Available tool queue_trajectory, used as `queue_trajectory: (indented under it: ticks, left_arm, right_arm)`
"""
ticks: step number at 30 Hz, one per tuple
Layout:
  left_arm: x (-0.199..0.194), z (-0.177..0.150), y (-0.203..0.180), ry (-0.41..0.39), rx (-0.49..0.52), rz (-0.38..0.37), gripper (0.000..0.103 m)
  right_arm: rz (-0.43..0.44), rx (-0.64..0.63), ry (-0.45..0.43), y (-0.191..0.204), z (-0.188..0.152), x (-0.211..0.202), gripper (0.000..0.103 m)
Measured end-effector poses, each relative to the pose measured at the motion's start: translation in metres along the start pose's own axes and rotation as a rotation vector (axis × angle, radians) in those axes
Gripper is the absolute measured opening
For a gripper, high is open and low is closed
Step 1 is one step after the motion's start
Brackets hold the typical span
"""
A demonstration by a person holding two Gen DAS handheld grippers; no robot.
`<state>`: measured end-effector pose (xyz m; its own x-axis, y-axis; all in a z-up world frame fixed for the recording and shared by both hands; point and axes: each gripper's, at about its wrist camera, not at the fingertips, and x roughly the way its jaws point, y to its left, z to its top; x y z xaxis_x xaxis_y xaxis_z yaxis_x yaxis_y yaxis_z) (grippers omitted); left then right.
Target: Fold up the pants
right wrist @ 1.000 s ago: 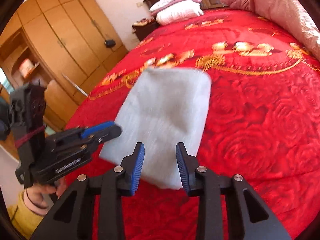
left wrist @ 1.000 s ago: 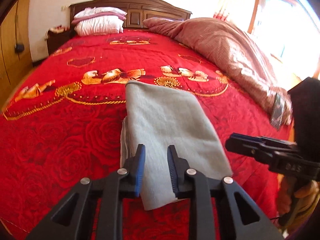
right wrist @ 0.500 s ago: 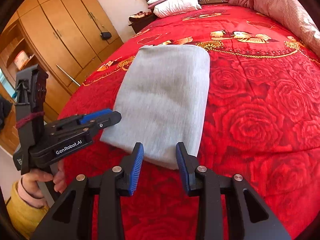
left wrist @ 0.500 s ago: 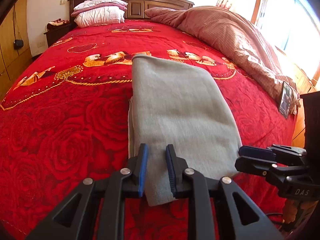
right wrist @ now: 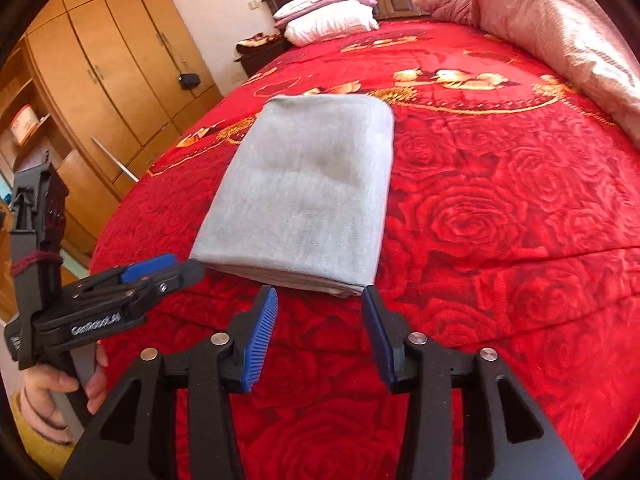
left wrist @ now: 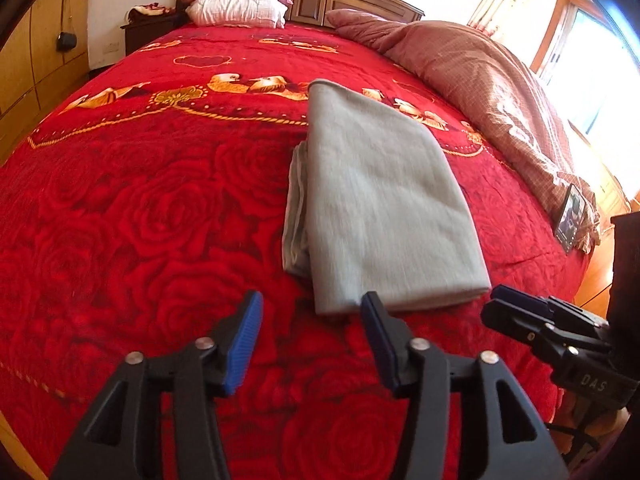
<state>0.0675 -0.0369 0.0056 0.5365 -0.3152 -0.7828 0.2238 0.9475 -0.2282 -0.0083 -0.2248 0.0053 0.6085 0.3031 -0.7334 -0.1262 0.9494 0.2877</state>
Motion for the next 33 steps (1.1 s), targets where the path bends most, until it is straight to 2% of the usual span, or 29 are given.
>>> queue_trajectory:
  ticks: [2,4,10,21,24,33]
  left_arm:
    - [-0.004,-0.004,-0.003,0.000,0.000,0.003,0.068]
    - [-0.005,-0.007,-0.006,-0.001,0.003,0.014,0.078]
    - [-0.006,-0.010,-0.017,-0.004,0.006,0.038,0.085]
    - [0.018,-0.012,-0.025,0.020,0.012,0.133,0.087]
    - [0.027,-0.015,-0.022,0.039,0.013,0.140,0.088]
    - [0.037,-0.018,-0.028,0.040,0.051,0.130,0.101]
  right_arm:
    - [-0.024,-0.002,-0.026,0.001,-0.001,-0.006,0.064]
    - [-0.046,-0.004,-0.041,0.001,-0.002,-0.011,0.070]
    - [-0.093,0.007,-0.060,-0.006,-0.003,-0.017,0.075]
    - [-0.193,-0.017,0.034,-0.016,-0.009,0.018,0.075]
    - [-0.196,-0.013,0.034,-0.018,-0.010,0.022,0.076]
    - [-0.227,-0.030,0.028,-0.012,-0.012,0.029,0.080]
